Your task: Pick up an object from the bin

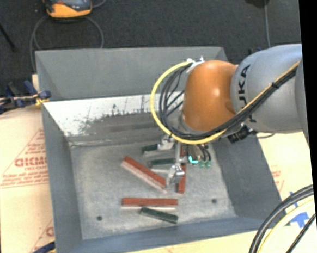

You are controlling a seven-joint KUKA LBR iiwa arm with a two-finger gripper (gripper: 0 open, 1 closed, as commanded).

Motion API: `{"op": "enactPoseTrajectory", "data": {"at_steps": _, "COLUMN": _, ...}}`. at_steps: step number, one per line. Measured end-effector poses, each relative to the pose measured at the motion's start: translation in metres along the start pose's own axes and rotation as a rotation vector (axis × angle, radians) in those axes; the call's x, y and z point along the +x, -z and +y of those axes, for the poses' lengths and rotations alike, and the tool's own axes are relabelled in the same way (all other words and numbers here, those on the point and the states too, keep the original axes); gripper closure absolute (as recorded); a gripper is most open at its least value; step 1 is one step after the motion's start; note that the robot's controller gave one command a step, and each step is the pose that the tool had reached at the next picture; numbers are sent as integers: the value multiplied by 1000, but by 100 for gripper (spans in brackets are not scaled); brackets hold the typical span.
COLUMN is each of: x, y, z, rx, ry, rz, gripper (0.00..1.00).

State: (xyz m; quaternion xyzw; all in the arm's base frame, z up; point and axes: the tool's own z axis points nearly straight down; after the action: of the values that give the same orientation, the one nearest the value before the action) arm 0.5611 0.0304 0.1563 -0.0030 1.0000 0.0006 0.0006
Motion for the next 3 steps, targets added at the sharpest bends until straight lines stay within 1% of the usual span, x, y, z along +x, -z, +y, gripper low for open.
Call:
{"op": "enactPoseTrajectory", "data": {"at_steps": 1, "x": 0, "y": 0, "z": 0, "rx": 0, "ry": 0, "rz": -1, "gripper": 0}}
{"op": "enactPoseTrajectory", "data": {"at_steps": 2, "x": -2, "y": -73, "z": 25, "rx": -1, "ry": 15, "rz": -9, "gripper": 100}}
{"op": "enactPoseTrajectory", "data": {"at_steps": 3, "x": -2, "y": -73, "z": 25, "rx": -2, "ry": 14, "rz": -9, "gripper": 100}}
